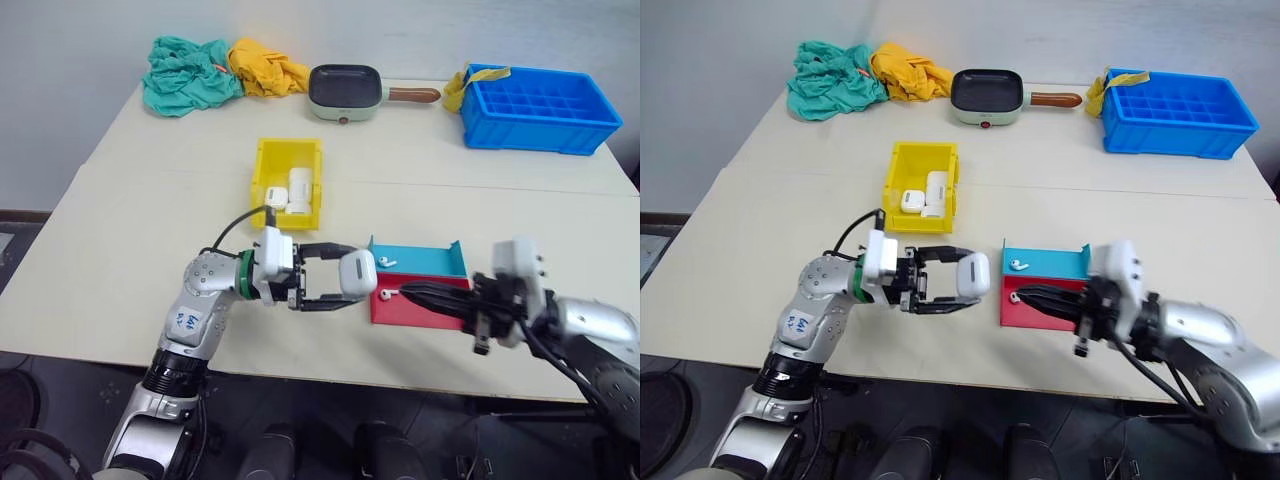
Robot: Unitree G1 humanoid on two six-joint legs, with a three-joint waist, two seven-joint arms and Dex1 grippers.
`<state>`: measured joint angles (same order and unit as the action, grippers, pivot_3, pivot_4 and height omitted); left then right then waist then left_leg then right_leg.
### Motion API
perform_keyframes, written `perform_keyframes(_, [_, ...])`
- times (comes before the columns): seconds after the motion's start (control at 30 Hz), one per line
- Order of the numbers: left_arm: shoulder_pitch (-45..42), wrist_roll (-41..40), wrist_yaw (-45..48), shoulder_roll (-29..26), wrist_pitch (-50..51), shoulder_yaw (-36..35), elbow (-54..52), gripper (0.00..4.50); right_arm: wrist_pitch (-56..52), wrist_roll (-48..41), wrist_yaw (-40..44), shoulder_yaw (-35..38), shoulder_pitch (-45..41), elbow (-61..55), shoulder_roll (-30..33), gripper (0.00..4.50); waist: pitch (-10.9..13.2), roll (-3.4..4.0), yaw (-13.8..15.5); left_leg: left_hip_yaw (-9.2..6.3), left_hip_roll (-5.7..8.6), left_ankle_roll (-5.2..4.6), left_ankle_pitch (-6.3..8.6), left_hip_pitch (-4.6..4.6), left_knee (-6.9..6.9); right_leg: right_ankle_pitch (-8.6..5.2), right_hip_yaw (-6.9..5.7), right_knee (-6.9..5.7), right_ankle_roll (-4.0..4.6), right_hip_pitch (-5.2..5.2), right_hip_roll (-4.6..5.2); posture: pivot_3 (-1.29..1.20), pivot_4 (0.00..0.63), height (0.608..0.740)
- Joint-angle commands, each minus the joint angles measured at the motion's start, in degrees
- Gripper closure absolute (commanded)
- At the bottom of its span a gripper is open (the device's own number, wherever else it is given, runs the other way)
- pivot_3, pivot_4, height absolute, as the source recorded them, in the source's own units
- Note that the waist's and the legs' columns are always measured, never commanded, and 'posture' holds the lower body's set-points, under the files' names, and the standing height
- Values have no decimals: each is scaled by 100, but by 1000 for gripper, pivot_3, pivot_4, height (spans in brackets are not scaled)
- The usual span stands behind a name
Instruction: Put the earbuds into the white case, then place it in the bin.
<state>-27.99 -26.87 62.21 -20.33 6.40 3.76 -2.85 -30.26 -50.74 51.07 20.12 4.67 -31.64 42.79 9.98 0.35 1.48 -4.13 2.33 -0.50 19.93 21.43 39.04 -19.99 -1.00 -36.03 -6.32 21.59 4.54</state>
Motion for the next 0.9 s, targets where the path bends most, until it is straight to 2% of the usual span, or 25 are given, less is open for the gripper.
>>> perform_keyframes(0.03, [-92,-57,-798,-47,405,-466,-40,1704,420,-113,46,736,522,-225,-269,4137,0,0,-15,2,0,1,0,-5,0,0,2,-5,0,-1,0,0,150,740])
perform_keyframes(0.07, [-212,66,-1183,-72,578,-609,103,1704,662,36,73,888,695,-268,-380,4002,0,0,-4,4,-1,2,-1,-7,-1,0,4,-6,0,-2,-2,0,150,740])
perform_keyframes(0.1, [-391,197,-1588,-150,843,-742,313,1704,812,-4,-53,1063,789,-332,-564,3668,1,-2,1,3,-1,4,-2,-11,-2,0,4,-13,0,-3,-2,0,150,740])
perform_keyframes(0.17, [-780,368,-2071,-270,1029,-943,817,1704,1699,536,-146,1201,718,-436,-955,3013,2,-3,-23,4,-1,7,-4,-16,0,0,9,-26,0,-1,-5,0,150,740])
perform_keyframes(0.33, [-1969,960,-2450,-453,854,-879,2512,1704,2217,956,-578,1077,740,-650,-1442,1243,3,-7,2,11,5,10,-5,-24,-1,0,13,-52,0,10,-6,0,150,740])
perform_keyframes(0.47, [-2805,1255,-2217,-350,326,-780,4051,1704,2557,1298,-673,875,713,-503,-1556,17,3,-8,4,8,22,4,-3,-18,-5,0,9,-82,0,18,-1,0,150,740])
perform_keyframes(0.57, [-3401,1701,-2517,-364,154,-626,5246,1704,2774,1509,-673,730,734,-347,-1621,17,6,-13,-8,8,33,-2,-2,-15,-5,0,3,-89,0,22,-2,0,150,740])
perform_keyframes(0.7, [-3922,1874,-2290,-289,-531,-607,6149,1704,3043,1735,-710,570,844,-150,-1791,17,13,-24,-13,13,32,-1,-3,-8,-4,0,-7,-101,0,39,-3,0,150,740])
perform_keyframes(0.77, [-4066,2090,-2355,-371,-696,-516,6424,978,3202,1858,-686,464,898,-42,-1861,0,13,-24,-21,23,32,-1,-3,-1,-5,0,-11,-109,0,53,-2,0,150,740])
perform_keyframes(0.8, [-4106,2108,-2305,-455,-728,-540,6445,811,3264,1912,-666,424,915,0,-1866,0,13,-24,-24,26,33,-1,-3,1,-5,0,-10,-116,-1,63,-2,0,150,740])
perform_keyframes(0.87, [-4092,1973,-2087,-587,-786,-702,6332,107,3352,1963,-657,389,913,68,-1851,0,14,-25,-57,40,34,0,-3,7,-3,0,-6,-144,0,85,0,0,150,740])
perform_keyframes(0.9, [-3928,1741,-1655,-695,-686,-816,5987,42,3375,1955,-616,405,911,126,-1794,0,14,-25,-80,40,34,0,-3,7,-5,0,0,-145,0,91,1,0,150,740])
